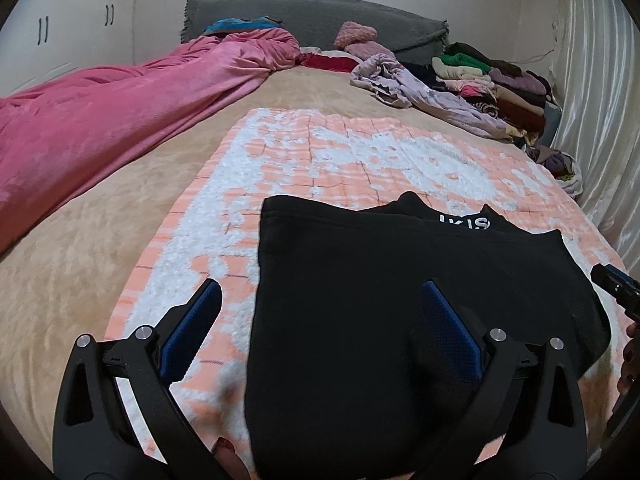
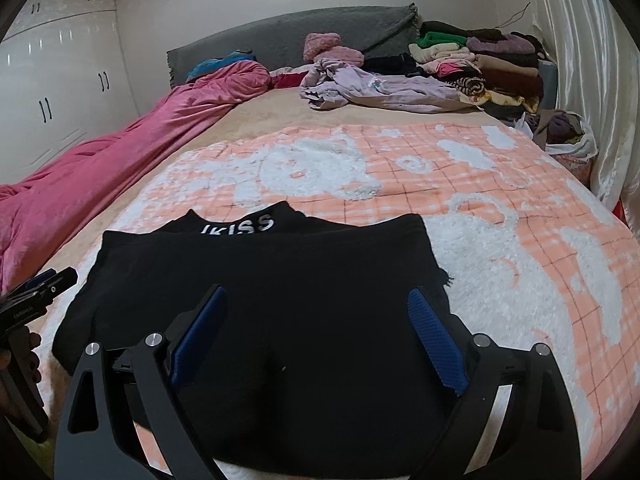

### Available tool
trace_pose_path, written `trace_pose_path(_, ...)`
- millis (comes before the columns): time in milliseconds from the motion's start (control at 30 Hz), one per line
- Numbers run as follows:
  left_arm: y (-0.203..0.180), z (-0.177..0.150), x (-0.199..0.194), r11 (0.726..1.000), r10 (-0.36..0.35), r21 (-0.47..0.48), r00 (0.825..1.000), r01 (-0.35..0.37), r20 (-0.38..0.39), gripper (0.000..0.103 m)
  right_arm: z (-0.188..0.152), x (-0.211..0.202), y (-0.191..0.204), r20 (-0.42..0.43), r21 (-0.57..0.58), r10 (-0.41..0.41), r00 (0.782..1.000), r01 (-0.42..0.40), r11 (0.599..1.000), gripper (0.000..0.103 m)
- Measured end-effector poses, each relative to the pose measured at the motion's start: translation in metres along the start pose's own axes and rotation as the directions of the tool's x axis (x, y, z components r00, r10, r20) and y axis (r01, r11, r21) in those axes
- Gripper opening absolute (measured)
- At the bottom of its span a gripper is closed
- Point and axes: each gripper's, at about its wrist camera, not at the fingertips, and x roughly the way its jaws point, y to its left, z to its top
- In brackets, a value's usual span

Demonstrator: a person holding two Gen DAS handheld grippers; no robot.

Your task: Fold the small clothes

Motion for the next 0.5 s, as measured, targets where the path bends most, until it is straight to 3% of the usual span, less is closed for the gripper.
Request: trace_pose_path(500,0.030,-0.013,-0.021,0.998,0.025,-0.051,1.000,-0.026,-0.006,0.093,-0.012,-0.012,0.033,-0.018,-0.039,0.063,0.998,-0.064,0.997,0.091)
